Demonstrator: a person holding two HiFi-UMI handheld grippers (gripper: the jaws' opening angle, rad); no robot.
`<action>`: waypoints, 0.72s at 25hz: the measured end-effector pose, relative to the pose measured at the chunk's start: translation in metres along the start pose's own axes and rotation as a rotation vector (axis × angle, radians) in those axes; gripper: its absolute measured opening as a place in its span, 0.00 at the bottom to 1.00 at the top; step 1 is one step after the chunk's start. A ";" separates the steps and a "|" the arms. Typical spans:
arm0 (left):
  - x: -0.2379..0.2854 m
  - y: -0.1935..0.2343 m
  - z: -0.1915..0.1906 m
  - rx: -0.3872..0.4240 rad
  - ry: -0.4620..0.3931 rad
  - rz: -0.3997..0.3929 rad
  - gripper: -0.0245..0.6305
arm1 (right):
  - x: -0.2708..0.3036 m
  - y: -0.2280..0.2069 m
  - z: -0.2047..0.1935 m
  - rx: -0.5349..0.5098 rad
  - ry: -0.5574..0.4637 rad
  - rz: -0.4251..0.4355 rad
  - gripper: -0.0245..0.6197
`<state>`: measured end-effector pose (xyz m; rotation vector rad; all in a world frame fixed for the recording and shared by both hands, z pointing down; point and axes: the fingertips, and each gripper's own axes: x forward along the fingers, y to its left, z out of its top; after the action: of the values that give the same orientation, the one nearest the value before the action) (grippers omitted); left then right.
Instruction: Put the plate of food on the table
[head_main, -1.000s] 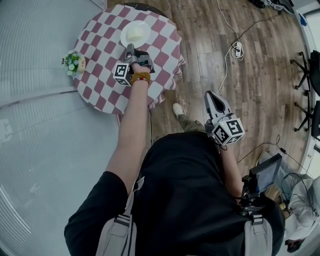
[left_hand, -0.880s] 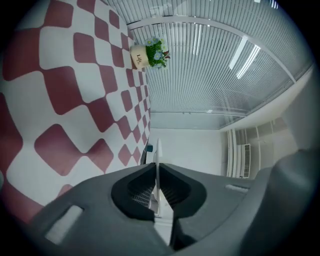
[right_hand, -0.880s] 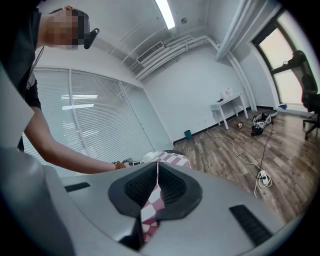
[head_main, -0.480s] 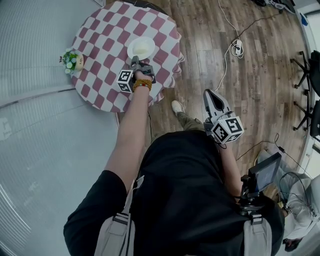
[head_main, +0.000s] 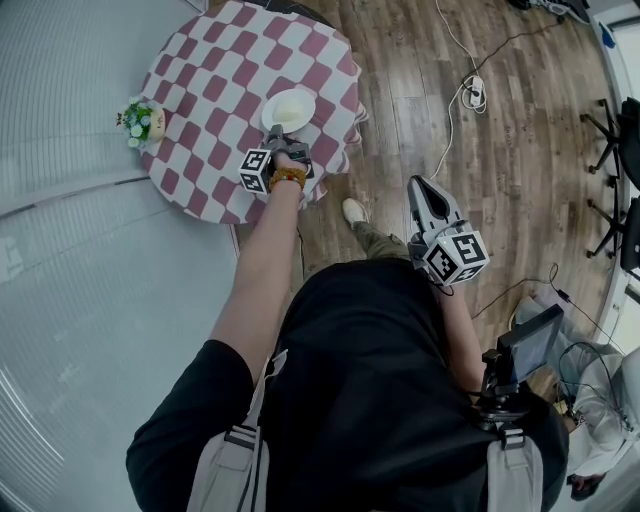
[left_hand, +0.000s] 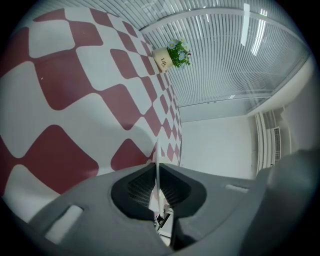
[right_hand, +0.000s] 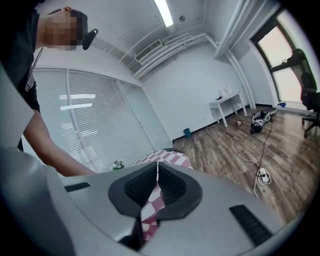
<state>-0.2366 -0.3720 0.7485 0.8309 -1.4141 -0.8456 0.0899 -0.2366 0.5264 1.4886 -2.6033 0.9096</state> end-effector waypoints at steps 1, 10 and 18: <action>-0.001 0.003 0.000 0.000 0.001 0.007 0.05 | 0.000 0.001 0.000 0.000 0.000 0.002 0.06; -0.007 0.025 -0.001 -0.018 0.006 0.075 0.05 | 0.005 0.005 -0.001 0.005 0.010 0.014 0.06; -0.005 0.040 -0.002 -0.012 0.050 0.170 0.05 | 0.009 0.012 -0.004 -0.047 0.025 0.028 0.06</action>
<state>-0.2346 -0.3483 0.7815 0.7067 -1.4126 -0.6980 0.0747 -0.2375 0.5264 1.4238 -2.6151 0.8576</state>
